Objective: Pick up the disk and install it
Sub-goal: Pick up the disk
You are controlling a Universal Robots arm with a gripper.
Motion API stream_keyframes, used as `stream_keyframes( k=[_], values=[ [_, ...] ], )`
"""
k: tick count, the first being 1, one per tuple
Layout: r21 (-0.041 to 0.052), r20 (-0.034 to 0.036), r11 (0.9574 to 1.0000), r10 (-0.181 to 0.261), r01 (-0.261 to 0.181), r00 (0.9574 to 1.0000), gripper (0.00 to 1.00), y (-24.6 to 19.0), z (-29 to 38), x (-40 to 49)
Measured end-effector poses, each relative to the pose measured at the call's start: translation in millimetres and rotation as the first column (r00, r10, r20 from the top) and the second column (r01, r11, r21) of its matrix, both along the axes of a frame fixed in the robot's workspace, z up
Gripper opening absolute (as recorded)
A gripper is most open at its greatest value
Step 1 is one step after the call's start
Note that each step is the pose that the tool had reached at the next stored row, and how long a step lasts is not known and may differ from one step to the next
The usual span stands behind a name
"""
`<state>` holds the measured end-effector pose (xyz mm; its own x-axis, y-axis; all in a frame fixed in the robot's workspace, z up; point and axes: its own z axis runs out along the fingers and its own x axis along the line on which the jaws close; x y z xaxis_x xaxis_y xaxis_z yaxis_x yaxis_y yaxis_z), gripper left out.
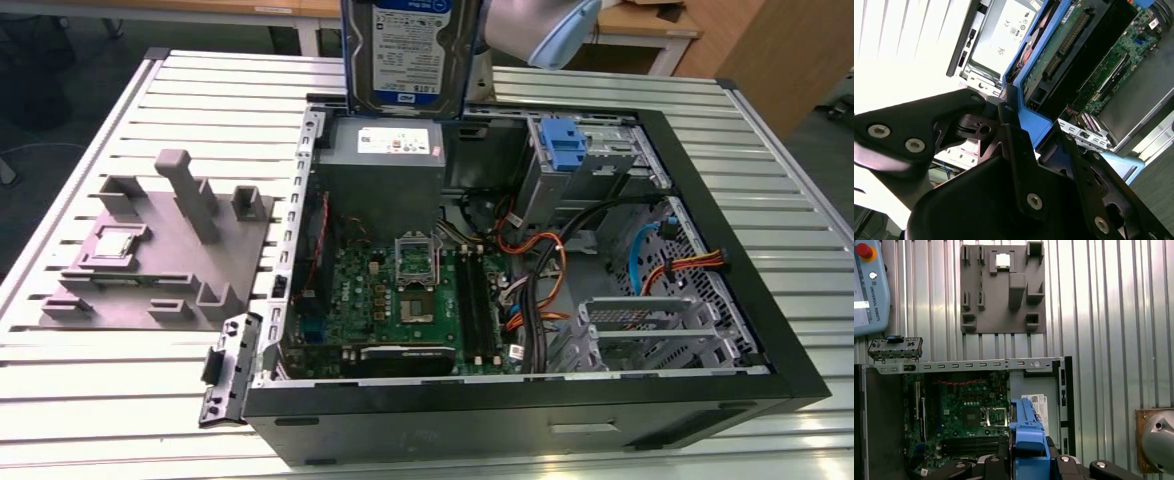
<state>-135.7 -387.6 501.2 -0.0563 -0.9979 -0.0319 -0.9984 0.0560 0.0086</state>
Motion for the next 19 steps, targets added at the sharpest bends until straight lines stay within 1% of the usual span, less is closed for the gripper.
stream_keyframes(
  k=[4, 8, 14, 16, 17, 19],
  values=[
    [-0.0001, 0.0, 1.0, 0.0, 0.0, 1.0, 0.36, -0.1, 0.0, 4.0],
    [-0.0002, 0.0, 1.0, 0.0, 0.0, 1.0, 0.36, -0.3, 0.0, 4.4],
    [-0.0002, 0.0, 1.0, 0.0, 0.0, 1.0, 0.36, -4.8, -0.1, 4.4],
    [-0.0002, 0.0001, 1.0, 0.0, 0.0, 1.0, 0.36, -5.2, -0.2, 4.5],
    [-0.0003, 0.0, 1.0, 0.0, 0.0, 1.0, 0.36, -5.2, -0.2, 5.5],
    [-0.0003, 0.0, 1.0, 0.0, 0.0, 1.0, 0.36, -5.2, -0.2, 10.0]
  ],
)
